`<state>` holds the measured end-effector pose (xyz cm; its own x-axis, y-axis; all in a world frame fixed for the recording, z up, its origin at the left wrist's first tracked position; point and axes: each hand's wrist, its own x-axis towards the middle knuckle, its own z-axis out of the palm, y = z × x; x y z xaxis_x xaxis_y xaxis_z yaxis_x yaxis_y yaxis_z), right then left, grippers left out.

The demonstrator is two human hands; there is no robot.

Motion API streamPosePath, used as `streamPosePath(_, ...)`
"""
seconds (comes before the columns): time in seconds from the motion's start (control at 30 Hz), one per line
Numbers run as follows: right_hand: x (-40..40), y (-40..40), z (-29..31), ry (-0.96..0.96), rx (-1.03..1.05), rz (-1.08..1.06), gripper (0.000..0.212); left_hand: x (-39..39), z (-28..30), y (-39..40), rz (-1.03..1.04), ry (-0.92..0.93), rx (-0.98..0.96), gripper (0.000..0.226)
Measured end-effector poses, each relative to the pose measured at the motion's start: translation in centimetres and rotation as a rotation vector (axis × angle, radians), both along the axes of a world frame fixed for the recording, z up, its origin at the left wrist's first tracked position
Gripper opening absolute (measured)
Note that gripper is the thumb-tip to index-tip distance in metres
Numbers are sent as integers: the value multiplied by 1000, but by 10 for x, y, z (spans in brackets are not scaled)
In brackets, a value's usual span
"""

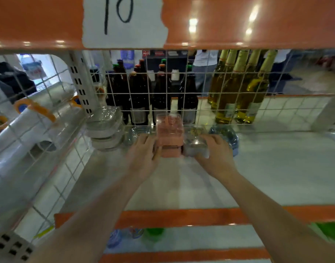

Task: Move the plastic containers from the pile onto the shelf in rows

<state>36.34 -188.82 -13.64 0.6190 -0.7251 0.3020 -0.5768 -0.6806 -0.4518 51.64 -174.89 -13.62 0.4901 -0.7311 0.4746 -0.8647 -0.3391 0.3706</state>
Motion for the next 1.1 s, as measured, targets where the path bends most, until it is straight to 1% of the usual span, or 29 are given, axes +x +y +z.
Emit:
streamPosePath(0.07, -27, -13, 2, 34, 17, -38, 52, -21, 5, -18, -91, -55, 48, 40)
streamPosePath(0.13, -56, -24, 6, 27, 45, -86, 52, -42, 9, -38, -175, -80, 100, 29)
streamPosePath(0.17, -71, -29, 7, 21, 53, -107, 51, -52, 9, -48, -206, -75, 126, 28)
streamPosePath(0.33, -155, -61, 10, 40, 111, -214, 52, -117, 5, -100, -259, 34, 286, 36)
streamPosePath(0.43, -211, -80, 14, 34, 149, -282, 54, -160, 1, -134, -338, 36, 381, 41)
streamPosePath(0.5, -249, -92, 14, 10, 164, -323, 53, -192, 1, -154, -390, 28, 408, 43)
streamPosePath(0.63, -324, -112, 14, -18, 245, -397, 50, -256, 0, -191, -501, 36, 394, 41)
streamPosePath(0.8, -405, -126, 12, -13, 239, -492, 52, -335, -4, -228, -609, 33, 353, 38)
streamPosePath(0.93, -457, -134, 13, -9, 241, -556, 54, -387, -5, -252, -676, 38, 394, 39)
streamPosePath(1.1, -504, -144, 17, -22, 229, -628, 57, -439, -1, -277, -756, 51, 417, 39)
